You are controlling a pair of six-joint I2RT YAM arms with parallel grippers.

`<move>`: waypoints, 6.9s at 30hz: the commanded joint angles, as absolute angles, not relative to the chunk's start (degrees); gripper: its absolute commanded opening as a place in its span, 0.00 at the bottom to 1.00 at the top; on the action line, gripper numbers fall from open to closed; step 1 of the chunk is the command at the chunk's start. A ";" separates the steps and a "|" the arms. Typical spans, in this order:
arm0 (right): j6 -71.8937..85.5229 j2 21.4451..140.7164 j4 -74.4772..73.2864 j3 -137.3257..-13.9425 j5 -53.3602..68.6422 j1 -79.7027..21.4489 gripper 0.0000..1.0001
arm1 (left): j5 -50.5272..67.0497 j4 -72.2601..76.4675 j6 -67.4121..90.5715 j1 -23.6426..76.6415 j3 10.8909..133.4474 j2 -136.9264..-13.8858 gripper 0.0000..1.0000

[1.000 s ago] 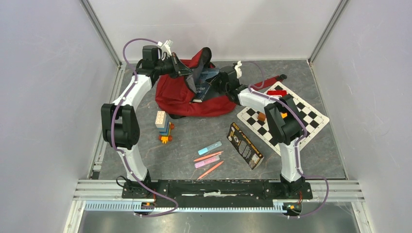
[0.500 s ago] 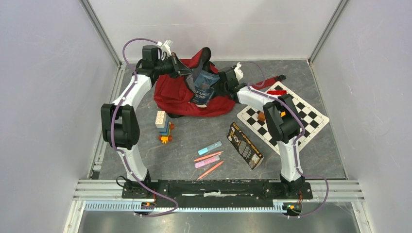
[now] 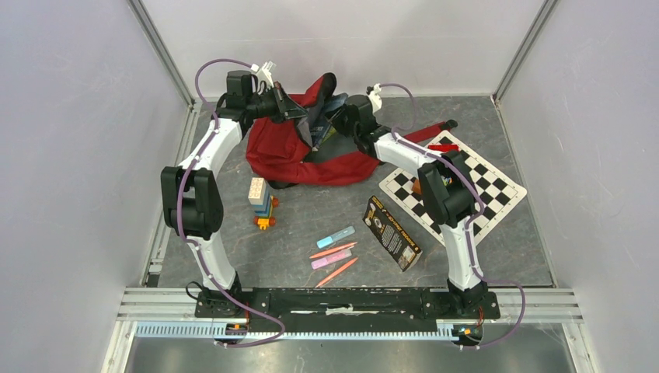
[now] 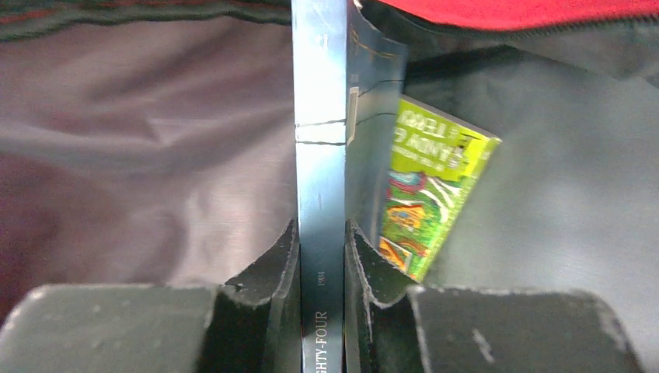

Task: Pack the student bag
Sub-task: Place the book in the student bag, then pick up the book from the center of the board.

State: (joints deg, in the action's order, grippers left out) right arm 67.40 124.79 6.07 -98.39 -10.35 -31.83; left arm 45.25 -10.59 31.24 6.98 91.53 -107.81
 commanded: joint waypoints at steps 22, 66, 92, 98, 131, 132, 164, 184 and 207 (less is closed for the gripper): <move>66.62 137.42 8.85 -107.84 -5.72 -33.77 0.00 | 47.34 -8.09 33.46 7.94 93.87 -104.64 0.02; 56.81 132.38 11.73 -101.25 -4.28 -33.66 0.49 | 44.55 -13.54 29.78 7.21 94.57 -103.68 0.02; 53.52 131.67 -2.14 -102.80 -11.61 -33.28 0.56 | 44.73 -13.29 29.96 7.21 94.74 -104.51 0.02; 55.83 137.09 -3.16 -108.34 -6.27 -33.31 0.56 | 44.77 -13.19 30.04 7.25 95.02 -104.50 0.02; 57.11 146.51 16.90 -119.33 6.52 -34.44 0.50 | 44.30 -11.65 31.06 7.29 92.88 -103.63 0.02; 56.82 146.56 18.54 -118.99 6.86 -34.52 0.50 | 44.30 -11.33 31.20 7.29 92.60 -103.57 0.02; 11.90 104.04 5.54 -85.84 -0.78 -28.64 0.79 | 35.70 -13.92 30.62 5.11 88.07 -100.03 0.02; -0.58 78.91 -36.82 -67.86 10.10 -32.68 0.75 | 34.98 -15.70 28.41 3.18 87.30 -99.45 0.02; 8.76 72.88 -40.74 -57.89 -1.78 -42.49 0.58 | 36.47 -13.54 29.84 3.20 86.85 -99.91 0.02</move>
